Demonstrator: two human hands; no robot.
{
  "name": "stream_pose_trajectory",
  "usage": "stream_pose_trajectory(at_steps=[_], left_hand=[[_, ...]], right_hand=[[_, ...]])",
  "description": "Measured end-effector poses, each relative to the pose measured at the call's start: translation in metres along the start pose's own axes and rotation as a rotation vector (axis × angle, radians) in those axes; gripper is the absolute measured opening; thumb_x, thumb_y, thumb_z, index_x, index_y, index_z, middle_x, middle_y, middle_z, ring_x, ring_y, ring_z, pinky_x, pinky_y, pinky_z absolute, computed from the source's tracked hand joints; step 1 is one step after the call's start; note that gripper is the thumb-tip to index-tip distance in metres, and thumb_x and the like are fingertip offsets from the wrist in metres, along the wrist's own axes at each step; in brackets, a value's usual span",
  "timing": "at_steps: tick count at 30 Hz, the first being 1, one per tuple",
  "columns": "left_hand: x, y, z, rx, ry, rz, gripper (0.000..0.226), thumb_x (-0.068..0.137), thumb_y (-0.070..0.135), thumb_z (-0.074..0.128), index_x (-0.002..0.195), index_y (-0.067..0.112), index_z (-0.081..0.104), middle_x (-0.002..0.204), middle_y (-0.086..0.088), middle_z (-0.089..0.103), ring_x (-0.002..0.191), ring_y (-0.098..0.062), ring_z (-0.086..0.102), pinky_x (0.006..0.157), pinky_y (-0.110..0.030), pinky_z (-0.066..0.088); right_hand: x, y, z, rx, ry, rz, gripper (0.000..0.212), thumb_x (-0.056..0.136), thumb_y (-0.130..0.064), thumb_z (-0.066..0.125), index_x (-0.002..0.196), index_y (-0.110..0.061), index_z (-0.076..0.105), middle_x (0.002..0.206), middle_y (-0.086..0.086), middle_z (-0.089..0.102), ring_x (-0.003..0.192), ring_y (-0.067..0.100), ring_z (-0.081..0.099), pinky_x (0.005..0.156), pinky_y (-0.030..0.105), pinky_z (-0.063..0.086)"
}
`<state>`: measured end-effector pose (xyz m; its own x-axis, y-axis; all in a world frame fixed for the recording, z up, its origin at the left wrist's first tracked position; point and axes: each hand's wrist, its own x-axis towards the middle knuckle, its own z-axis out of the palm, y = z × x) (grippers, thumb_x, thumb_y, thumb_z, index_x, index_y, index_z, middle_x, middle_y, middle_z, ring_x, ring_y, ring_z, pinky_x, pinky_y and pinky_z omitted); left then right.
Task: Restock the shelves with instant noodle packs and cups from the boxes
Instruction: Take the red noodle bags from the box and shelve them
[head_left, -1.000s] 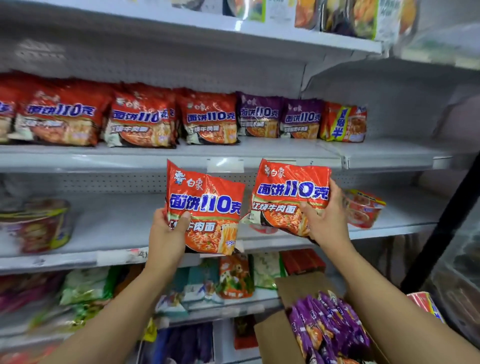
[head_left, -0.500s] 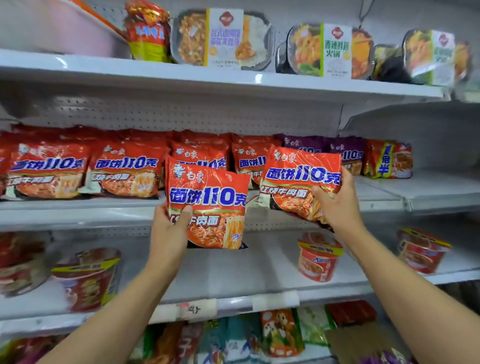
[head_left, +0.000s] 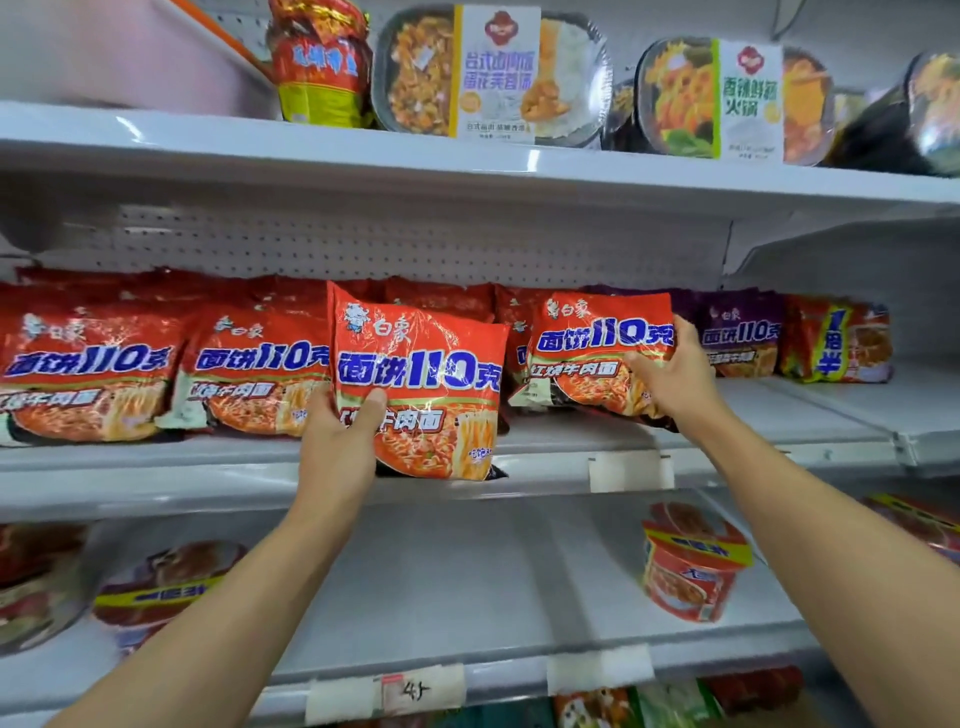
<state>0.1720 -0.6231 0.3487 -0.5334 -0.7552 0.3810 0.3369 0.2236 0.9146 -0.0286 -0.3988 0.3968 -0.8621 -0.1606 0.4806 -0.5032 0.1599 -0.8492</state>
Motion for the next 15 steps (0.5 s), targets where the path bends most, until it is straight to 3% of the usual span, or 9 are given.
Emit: stream_pose_trajectory(at_steps=[4,6,8,12,15], left_hand=[[0.01,-0.003,0.014,-0.021,0.044,0.005,0.028,0.096,0.024,0.055,0.122,0.018,0.049,0.113,0.003,0.063,0.097,-0.011,0.062,0.073,-0.023,0.046],[0.015,-0.006,0.024,-0.031,0.066,-0.002,0.025,0.095,0.024,0.055,0.119,0.02,0.05,0.111,0.002,0.064,0.099,-0.014,0.063,0.076,-0.027,0.048],[0.018,-0.008,0.034,-0.043,0.087,-0.009,0.018,0.095,0.023,0.056,0.112,0.023,0.051,0.109,0.002,0.065,0.099,-0.016,0.064,0.08,-0.031,0.048],[0.021,-0.013,0.051,-0.073,0.113,-0.04,0.019,0.094,0.024,0.058,0.112,0.022,0.052,0.106,0.002,0.066,0.096,-0.017,0.065,0.085,-0.037,0.051],[0.02,-0.014,0.062,-0.076,0.113,-0.032,0.023,0.094,0.022,0.058,0.116,0.019,0.053,0.106,0.001,0.067,0.096,-0.017,0.066,0.086,-0.037,0.052]], right_hand=[[0.027,0.014,0.007,0.044,-0.099,0.052,0.052,0.091,-0.008,0.06,0.136,-0.015,0.035,0.117,-0.001,0.054,0.112,0.023,0.059,0.086,0.037,0.051],[0.035,0.019,0.009,0.055,-0.151,0.045,0.058,0.091,-0.009,0.06,0.142,-0.016,0.032,0.119,-0.006,0.048,0.116,0.015,0.051,0.093,0.033,0.045],[0.041,0.024,0.011,0.063,-0.182,0.041,0.062,0.092,-0.009,0.058,0.146,-0.013,0.028,0.12,-0.009,0.04,0.11,0.008,0.043,0.088,0.026,0.038],[0.053,0.04,0.014,0.059,-0.237,0.048,0.074,0.09,-0.015,0.062,0.15,-0.015,0.019,0.148,0.001,0.036,0.132,0.019,0.039,0.102,0.035,0.036],[0.057,0.05,0.018,0.083,-0.283,0.062,0.07,0.091,-0.012,0.06,0.149,-0.017,0.022,0.133,-0.005,0.043,0.123,0.014,0.044,0.096,0.032,0.039]])
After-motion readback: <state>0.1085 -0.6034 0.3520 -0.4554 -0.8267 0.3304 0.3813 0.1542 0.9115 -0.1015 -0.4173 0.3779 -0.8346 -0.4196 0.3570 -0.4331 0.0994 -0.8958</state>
